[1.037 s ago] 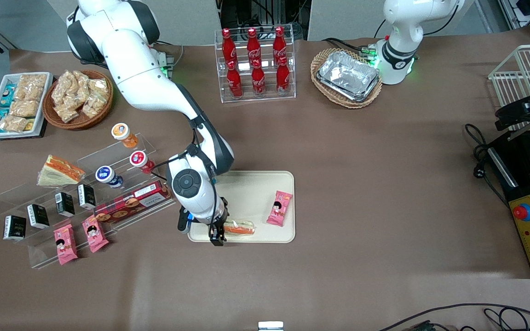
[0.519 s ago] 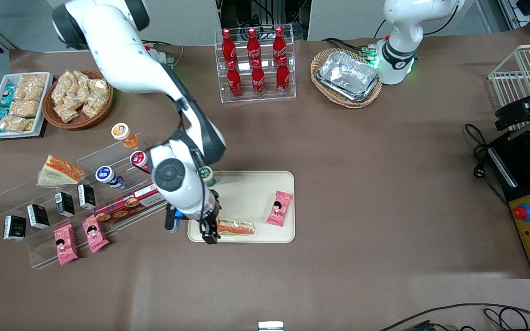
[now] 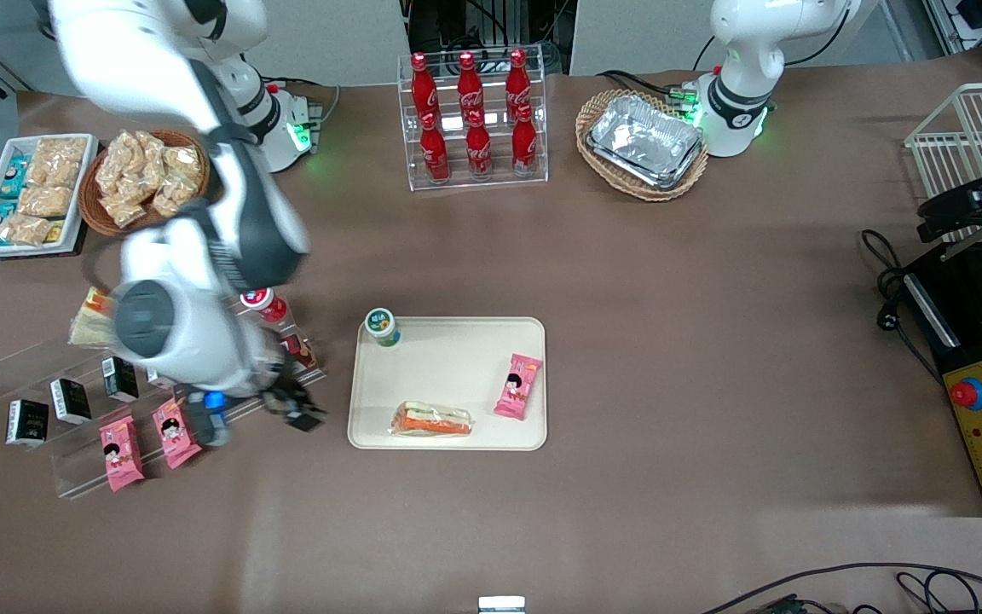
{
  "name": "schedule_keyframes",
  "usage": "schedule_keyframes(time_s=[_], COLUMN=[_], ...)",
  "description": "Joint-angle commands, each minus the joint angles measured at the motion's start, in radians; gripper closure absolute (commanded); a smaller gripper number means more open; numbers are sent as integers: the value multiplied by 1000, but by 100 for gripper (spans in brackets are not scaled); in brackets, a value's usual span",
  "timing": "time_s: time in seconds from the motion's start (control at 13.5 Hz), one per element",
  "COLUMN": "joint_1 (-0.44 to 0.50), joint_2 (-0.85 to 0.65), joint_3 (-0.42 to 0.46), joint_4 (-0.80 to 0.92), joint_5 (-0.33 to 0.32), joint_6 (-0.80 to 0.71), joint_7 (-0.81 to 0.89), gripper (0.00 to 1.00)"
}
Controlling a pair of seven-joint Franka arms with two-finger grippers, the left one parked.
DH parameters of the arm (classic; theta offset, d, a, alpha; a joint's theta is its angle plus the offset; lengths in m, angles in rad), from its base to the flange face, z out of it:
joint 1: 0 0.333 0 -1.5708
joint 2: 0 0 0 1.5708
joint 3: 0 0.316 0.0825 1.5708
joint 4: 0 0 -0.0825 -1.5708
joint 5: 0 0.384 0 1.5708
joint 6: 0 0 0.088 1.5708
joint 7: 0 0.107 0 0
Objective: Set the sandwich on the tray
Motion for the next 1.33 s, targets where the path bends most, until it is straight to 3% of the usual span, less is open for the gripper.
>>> schedule_keyframes(time_s=[0.0, 0.22, 0.44, 0.81, 0.96, 1.26], joint_1=[-141, -219, -276, -298, -299, -339], joint_2=[-87, -144, -237, -469, -475, -500], joint_3=[9, 9, 9, 9, 9, 6], joint_4=[-40, -72, -173, -468, -471, -470], joint_5=[11, -39, -55, -88, -117, -116], joint_6=[-107, -107, -93, 36, 33, -1], joint_7=[-434, -793, -1016, -1068, -1073, -1234], gripper=[0, 0, 0, 0, 0, 0])
